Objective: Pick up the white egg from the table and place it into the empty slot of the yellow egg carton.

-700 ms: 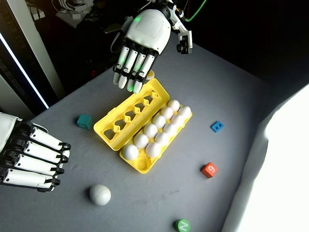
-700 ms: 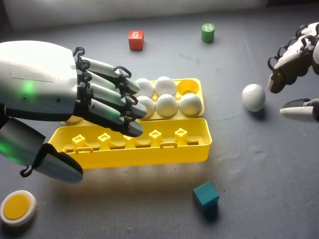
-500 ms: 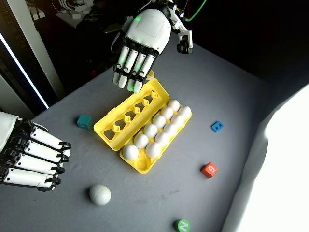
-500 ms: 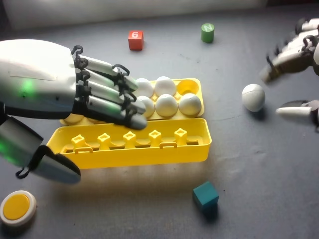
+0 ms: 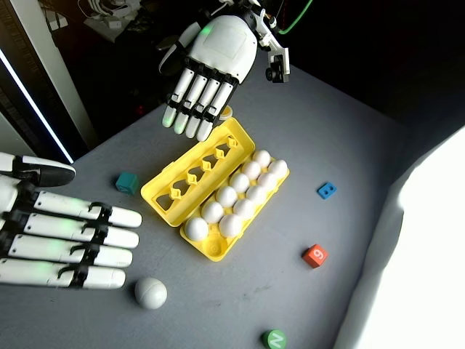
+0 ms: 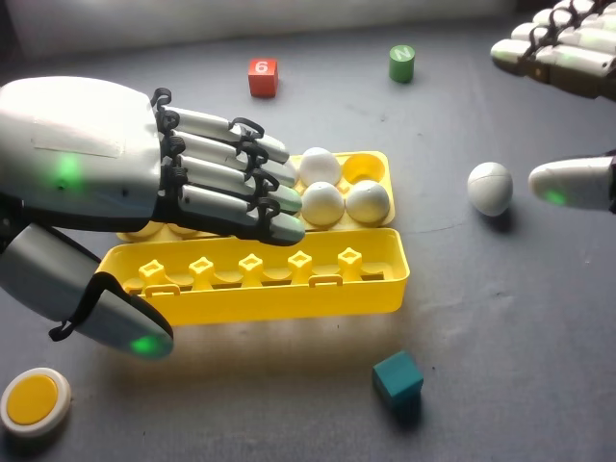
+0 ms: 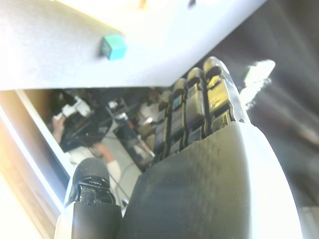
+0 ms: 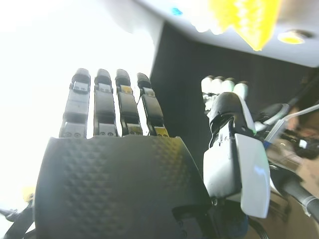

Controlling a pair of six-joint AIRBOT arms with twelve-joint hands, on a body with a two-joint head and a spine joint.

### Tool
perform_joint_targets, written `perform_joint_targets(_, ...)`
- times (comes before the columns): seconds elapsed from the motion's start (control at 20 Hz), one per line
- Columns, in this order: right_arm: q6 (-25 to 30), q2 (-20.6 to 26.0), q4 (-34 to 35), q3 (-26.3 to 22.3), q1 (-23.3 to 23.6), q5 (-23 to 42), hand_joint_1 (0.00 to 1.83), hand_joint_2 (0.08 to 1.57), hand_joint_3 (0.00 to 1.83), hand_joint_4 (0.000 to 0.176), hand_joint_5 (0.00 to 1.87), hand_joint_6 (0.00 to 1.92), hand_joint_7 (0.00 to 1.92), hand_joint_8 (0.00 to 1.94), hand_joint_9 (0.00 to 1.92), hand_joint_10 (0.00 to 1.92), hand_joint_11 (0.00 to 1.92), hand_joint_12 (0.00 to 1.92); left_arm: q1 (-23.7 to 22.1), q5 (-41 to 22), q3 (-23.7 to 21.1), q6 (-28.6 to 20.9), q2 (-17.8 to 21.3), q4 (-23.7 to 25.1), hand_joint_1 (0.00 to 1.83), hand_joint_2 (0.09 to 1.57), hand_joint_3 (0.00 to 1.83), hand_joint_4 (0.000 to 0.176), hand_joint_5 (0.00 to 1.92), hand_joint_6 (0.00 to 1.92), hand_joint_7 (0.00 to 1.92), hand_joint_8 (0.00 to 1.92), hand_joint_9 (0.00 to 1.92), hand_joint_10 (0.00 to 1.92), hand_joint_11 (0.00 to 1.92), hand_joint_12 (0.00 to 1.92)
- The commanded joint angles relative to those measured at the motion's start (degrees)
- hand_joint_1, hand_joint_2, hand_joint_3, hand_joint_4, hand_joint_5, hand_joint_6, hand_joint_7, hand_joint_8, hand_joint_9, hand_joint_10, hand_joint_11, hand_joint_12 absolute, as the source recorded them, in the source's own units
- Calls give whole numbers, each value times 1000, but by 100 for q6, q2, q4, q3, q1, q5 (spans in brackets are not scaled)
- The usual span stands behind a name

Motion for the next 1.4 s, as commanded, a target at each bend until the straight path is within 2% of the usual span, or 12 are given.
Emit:
perform_joint_targets(0.0, -2, -14, 4, 69, 73, 602, 49, 1175, 0, 0, 59, 0, 12, 0, 0, 0, 0, 0, -83, -114, -11, -48, -14, -426, 0, 1169, 0, 0, 126, 4, 118, 4, 81, 2, 0, 116)
perform_joint_targets(0.15, -1, -319, 4, 427, 238, 248, 128, 1039, 0, 0, 20, 0, 0, 0, 0, 0, 4, 3, -79, -106, 19, -62, -14, -340, 0, 1185, 0, 0, 157, 1, 144, 2, 99, 0, 0, 153)
perform_joint_targets(0.3, -1, -870, 79, 1028, 593, -613, 192, 928, 0, 36, 58, 11, 0, 0, 0, 0, 75, 45, -80, -96, 39, -62, -14, -266, 0, 1184, 0, 0, 143, 0, 126, 0, 84, 1, 0, 114)
perform_joint_targets(0.35, -1, -992, 79, 1165, 591, -657, 188, 896, 0, 64, 87, 6, 0, 0, 0, 0, 41, 43, -93, -96, 39, -62, -14, -258, 0, 1180, 0, 0, 121, 0, 112, 0, 79, 0, 0, 113)
perform_joint_targets(0.45, -17, -1360, 80, 1572, 568, -669, 227, 863, 0, 82, 144, 20, 0, 0, 0, 0, 42, 52, -141, -76, 19, -84, -14, -181, 0, 1180, 0, 0, 109, 1, 99, 1, 66, 0, 0, 75)
perform_joint_targets(0.65, -152, -1951, 81, 2243, 492, -650, 269, 816, 0, 78, 299, 14, 0, 0, 0, 0, 23, 12, -142, -75, 15, -85, -23, -125, 0, 1181, 1, 0, 89, 0, 88, 0, 55, 0, 1, 47)
perform_joint_targets(0.7, -169, -2038, 81, 2339, 476, -624, 334, 780, 0, 76, 430, 19, 0, 0, 0, 0, 20, 17, -137, -75, 12, -85, -25, -124, 0, 1185, 2, 0, 105, 6, 101, 5, 65, 4, 2, 48)
perform_joint_targets(0.85, -178, -2327, 85, 2647, 457, -557, 519, 764, 0, 48, 484, 16, 0, 0, 0, 0, 1, 3, -135, -77, 7, -85, -25, -124, 0, 1181, 0, 0, 119, 9, 104, 5, 69, 4, 13, 57)
perform_joint_targets(1.05, -227, -2650, 102, 2989, 453, -504, 632, 789, 0, 85, 673, 35, 0, 0, 0, 0, 2, 1, -135, -92, 31, -85, -40, -124, 0, 1177, 0, 0, 110, 5, 106, 5, 79, 6, 16, 67)
perform_joint_targets(1.15, -409, -2747, 266, 3114, 452, -482, 696, 765, 0, 63, 744, 19, 0, 0, 0, 0, 0, 0, -135, -92, 30, -85, -53, -92, 0, 1181, 1, 0, 111, 4, 106, 4, 72, 2, 6, 66)
perform_joint_targets(1.3, -539, -2908, 442, 3330, 394, -451, 706, 769, 0, 75, 791, 28, 0, 0, 0, 0, 0, 0, -135, -92, 28, -85, -58, -68, 0, 1181, 0, 0, 133, 10, 125, 9, 95, 9, 25, 83)
perform_joint_targets(1.35, -560, -2949, 446, 3382, 369, -429, 721, 772, 1, 65, 809, 31, 0, 0, 0, 0, 0, 0, -135, -92, 31, -85, -58, -66, 0, 1181, 0, 0, 141, 12, 129, 10, 97, 9, 25, 85)
